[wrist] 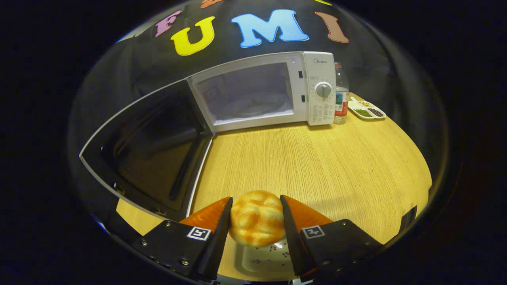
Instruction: Open the microwave, put the food inside, and close the microwave door.
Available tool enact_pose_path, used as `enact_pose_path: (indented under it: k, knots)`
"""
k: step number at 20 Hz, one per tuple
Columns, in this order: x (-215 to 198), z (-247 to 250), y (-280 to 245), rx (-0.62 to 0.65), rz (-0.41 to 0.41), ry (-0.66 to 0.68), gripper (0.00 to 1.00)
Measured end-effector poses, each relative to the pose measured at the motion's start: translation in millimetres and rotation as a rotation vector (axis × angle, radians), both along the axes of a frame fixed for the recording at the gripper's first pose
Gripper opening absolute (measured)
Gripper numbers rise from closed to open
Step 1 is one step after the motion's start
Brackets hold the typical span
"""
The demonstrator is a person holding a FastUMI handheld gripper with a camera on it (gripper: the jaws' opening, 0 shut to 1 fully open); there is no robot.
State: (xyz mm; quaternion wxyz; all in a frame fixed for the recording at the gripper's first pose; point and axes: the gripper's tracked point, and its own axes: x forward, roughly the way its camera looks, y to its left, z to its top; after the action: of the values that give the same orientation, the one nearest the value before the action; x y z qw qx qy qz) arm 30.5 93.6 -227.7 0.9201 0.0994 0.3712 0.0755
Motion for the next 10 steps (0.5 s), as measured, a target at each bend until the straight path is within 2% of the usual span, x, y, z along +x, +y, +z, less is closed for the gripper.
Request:
enact_pose_path:
  k: [10]
  knots:
    - [123.4, 39.5, 21.1, 0.225, -0.065, -0.145, 0.68]
